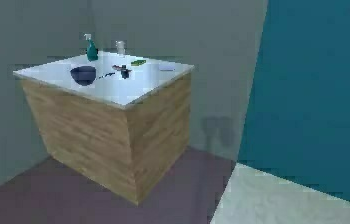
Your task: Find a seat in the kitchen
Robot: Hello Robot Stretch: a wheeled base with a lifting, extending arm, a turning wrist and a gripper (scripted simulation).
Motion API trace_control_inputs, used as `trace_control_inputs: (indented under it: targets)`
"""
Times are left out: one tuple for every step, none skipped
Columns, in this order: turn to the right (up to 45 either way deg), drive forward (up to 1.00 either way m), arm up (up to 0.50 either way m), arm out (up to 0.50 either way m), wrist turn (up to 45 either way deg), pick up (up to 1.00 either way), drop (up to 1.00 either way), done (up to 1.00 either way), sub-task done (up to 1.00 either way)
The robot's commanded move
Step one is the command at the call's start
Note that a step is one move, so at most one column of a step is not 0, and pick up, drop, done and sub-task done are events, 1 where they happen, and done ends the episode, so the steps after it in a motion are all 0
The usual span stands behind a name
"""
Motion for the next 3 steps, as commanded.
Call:
trace_control_inputs:
  targets:
    - [-45.0,0.00,0.00,0.00,0.0,0.00,0.00,0.00,0.00]
    - [-45.0,0.00,0.00,0.00,0.0,0.00,0.00,0.00,0.00]
    - [-45.0,0.00,0.00,0.00,0.0,0.00,0.00,0.00,0.00]
